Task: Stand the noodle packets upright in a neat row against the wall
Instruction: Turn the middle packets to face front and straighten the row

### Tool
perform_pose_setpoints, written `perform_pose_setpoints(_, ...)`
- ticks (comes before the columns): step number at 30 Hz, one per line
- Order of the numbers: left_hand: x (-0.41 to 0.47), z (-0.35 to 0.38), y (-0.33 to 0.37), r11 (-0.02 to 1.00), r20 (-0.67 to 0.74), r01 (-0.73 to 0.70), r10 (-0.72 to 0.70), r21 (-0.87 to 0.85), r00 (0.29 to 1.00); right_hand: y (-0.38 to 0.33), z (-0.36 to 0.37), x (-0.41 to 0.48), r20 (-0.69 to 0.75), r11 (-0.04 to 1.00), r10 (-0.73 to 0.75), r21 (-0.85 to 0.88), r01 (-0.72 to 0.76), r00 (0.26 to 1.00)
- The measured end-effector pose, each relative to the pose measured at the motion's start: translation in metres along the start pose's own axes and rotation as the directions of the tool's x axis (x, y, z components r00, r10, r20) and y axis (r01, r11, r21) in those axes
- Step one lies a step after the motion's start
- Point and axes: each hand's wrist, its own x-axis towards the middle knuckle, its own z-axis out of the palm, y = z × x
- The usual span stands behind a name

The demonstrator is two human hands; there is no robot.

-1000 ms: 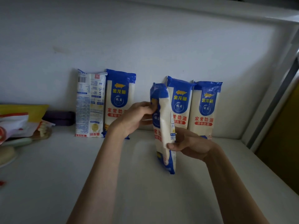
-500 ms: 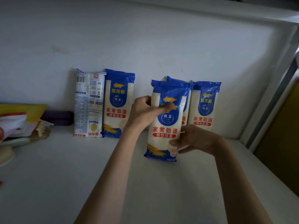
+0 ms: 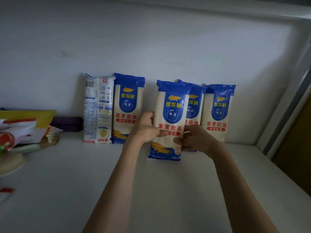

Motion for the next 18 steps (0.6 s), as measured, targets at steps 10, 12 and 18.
perform_pose_setpoints(10, 0.005, 0.006, -0.024, 0.992, -0.173, -0.044, 0.022, -0.122, 0.985, 0.000, 0.039, 0.011, -0.314, 0.977, -0.162, -0.185, 0.107, 0.936)
perform_pose_setpoints(12, 0.007, 0.001, -0.030, 0.996, -0.108, -0.011, 0.002, -0.085, 0.994, 0.001, 0.045, 0.011, -0.360, 0.981, -0.158, -0.165, 0.104, 0.919)
perform_pose_setpoints(18, 0.012, 0.003, -0.047, 0.987, -0.088, 0.136, -0.129, 0.081, 0.988, 0.002, 0.052, 0.011, -0.374, 0.975, -0.179, -0.193, 0.113, 0.910)
